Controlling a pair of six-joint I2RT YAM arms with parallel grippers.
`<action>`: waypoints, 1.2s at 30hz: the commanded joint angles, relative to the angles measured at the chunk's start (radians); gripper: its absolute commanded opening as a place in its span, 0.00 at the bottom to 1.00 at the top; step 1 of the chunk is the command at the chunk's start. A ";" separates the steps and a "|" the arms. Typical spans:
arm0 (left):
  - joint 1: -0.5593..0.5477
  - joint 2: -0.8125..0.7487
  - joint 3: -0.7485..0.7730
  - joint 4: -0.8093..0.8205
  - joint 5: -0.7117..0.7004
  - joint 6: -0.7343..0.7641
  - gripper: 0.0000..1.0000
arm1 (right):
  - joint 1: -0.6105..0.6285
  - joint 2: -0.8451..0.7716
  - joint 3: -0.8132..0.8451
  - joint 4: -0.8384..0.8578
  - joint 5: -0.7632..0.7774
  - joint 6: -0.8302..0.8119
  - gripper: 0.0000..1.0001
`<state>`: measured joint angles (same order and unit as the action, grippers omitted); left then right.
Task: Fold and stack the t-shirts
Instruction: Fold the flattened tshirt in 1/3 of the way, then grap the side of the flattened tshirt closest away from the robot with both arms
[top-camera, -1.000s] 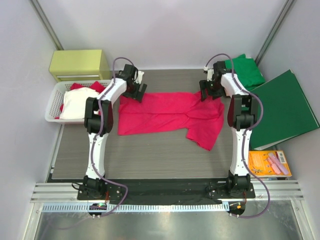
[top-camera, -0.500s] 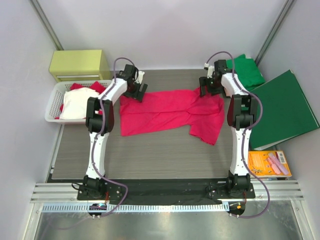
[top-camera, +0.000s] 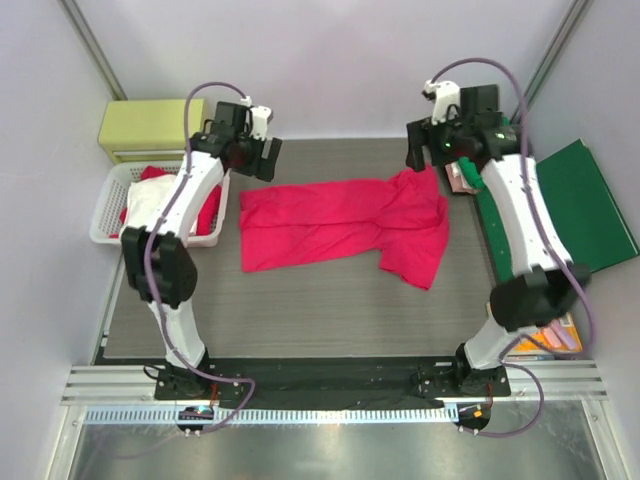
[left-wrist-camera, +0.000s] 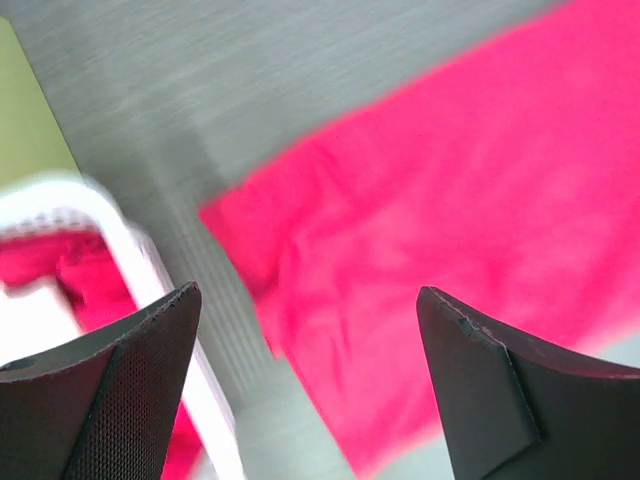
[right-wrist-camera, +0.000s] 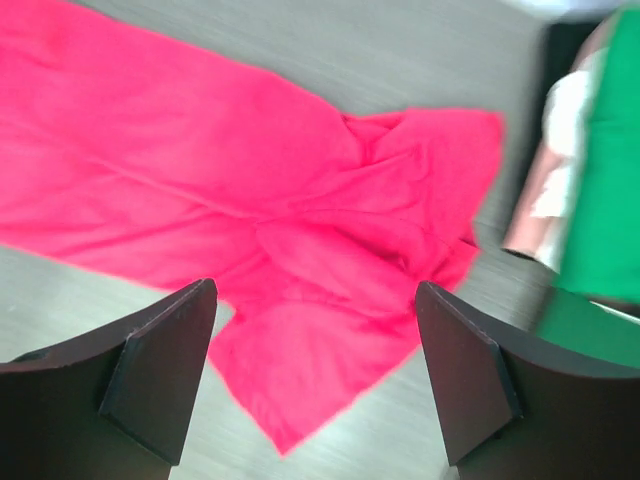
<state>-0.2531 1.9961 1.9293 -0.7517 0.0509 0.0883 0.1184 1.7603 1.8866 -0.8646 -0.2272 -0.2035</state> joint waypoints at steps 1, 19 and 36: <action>-0.003 -0.233 -0.185 -0.167 0.173 -0.068 0.89 | -0.006 -0.290 -0.160 -0.255 0.066 -0.057 0.86; -0.003 -0.246 -0.521 -0.296 0.171 -0.067 0.90 | -0.029 -0.667 -0.636 -0.243 0.149 -0.183 0.92; -0.002 -0.016 -0.480 -0.296 0.161 -0.110 0.94 | -0.029 -0.682 -0.739 -0.129 0.129 -0.185 0.92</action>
<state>-0.2592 1.8862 1.3991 -1.0248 0.0845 -0.0189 0.0914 1.1110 1.1645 -1.0420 -0.0998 -0.3836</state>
